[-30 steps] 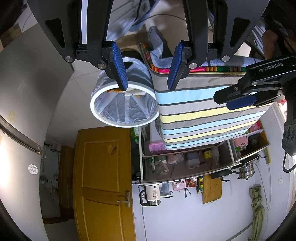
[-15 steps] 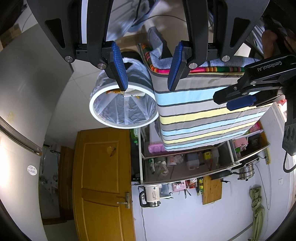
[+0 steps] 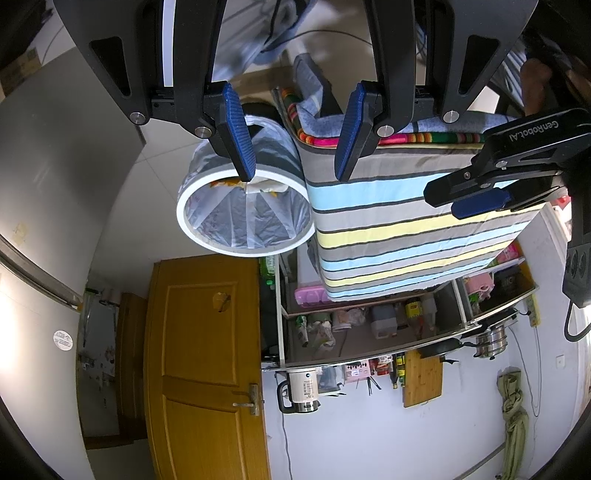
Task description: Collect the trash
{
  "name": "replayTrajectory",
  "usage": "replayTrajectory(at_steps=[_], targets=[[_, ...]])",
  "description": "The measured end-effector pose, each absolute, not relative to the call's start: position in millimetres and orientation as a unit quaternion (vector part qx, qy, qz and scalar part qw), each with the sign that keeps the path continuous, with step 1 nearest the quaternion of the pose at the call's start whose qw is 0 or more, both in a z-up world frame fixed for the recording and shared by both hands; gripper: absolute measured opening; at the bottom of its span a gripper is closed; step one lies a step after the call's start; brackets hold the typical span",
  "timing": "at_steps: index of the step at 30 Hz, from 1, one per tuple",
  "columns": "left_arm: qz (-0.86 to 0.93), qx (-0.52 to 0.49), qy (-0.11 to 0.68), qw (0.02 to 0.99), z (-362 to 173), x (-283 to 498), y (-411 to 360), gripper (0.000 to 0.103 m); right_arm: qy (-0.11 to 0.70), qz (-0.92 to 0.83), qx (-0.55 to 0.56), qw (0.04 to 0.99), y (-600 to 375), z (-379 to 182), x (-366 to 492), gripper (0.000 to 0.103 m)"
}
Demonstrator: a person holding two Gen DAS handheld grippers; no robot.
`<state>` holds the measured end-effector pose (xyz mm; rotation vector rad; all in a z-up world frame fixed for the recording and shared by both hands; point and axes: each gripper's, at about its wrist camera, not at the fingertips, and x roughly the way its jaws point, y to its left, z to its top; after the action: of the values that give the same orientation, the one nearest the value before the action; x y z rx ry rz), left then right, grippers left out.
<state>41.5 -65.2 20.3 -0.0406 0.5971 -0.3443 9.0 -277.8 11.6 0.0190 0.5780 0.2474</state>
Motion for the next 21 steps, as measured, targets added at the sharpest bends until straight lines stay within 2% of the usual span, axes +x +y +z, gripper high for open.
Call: replayTrajectory(at_steps=[21], targets=[[-0.163,-0.013,0.289,0.943,17.2,38.6,-67.0,0.058,0.285,0.124,0.009,0.950,-271.7,11.6,5.1,0.046]])
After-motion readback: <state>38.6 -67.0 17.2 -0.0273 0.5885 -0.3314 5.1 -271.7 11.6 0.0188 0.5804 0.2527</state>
